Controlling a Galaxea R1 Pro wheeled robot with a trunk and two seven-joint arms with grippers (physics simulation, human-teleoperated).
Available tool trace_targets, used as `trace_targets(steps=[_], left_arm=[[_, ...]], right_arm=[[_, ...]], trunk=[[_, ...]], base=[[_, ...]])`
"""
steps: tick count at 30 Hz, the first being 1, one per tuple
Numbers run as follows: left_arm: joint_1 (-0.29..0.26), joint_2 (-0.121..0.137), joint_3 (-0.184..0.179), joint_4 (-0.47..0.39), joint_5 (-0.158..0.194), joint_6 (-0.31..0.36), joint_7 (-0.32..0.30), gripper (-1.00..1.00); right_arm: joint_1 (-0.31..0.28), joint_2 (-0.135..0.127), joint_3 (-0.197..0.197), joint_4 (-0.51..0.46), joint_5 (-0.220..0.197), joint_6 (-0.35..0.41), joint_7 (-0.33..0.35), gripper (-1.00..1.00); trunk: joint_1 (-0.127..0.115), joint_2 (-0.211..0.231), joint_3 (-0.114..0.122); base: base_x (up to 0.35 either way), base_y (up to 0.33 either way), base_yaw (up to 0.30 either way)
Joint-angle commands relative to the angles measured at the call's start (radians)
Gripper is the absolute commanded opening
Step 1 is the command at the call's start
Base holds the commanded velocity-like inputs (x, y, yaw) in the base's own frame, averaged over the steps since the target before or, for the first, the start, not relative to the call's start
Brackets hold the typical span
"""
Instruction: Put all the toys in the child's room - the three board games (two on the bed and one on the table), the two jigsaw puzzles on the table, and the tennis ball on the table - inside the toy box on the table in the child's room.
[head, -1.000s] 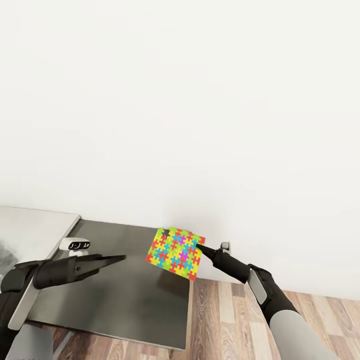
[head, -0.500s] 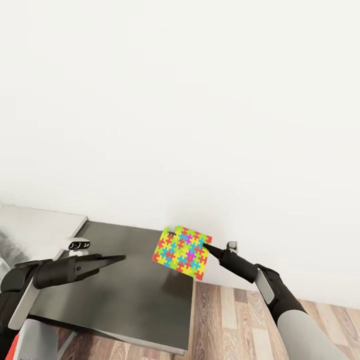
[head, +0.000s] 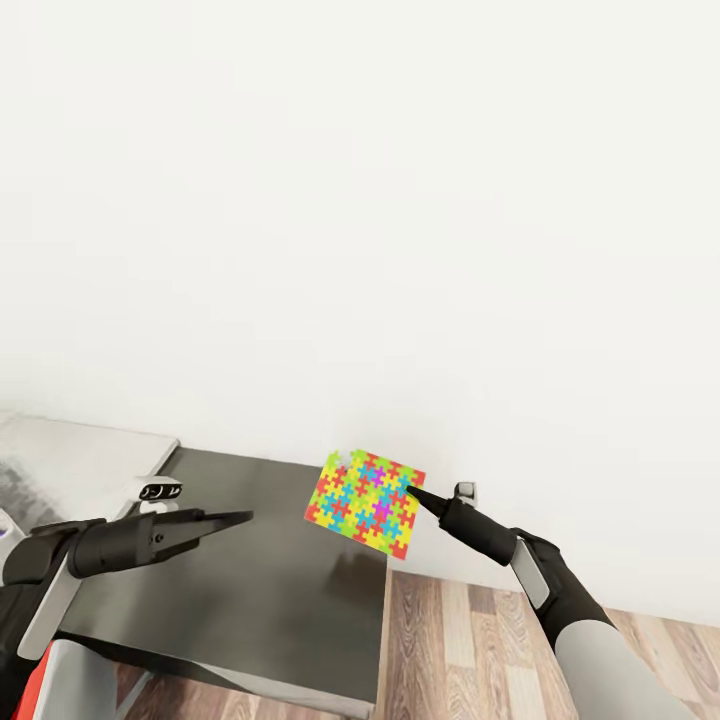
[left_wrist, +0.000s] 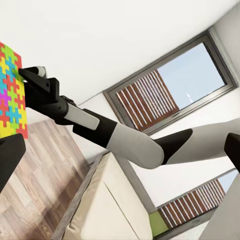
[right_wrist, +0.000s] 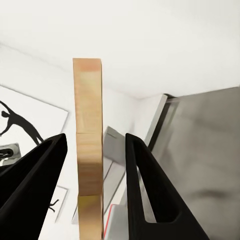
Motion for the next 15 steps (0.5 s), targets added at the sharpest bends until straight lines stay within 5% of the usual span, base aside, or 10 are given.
trace_targets(steps=[1,15], left_arm=[[-0.001,0.0,-0.001,0.0,0.0,0.011,-0.004,1.0],[-0.001,0.002,-0.001,0.001,-0.001,0.009,-0.004,1.0]], right_arm=[[-0.001,0.0,-0.001,0.0,-0.003,0.009,0.002,-1.0],[-0.001,0.0,-0.001,0.0,-0.003,0.009,0.003,-1.0]], trunk=[[0.001,-0.002,0.0],[0.001,-0.002,0.023]], base=[[0.0,0.0,0.0],[0.0,0.0,0.0]])
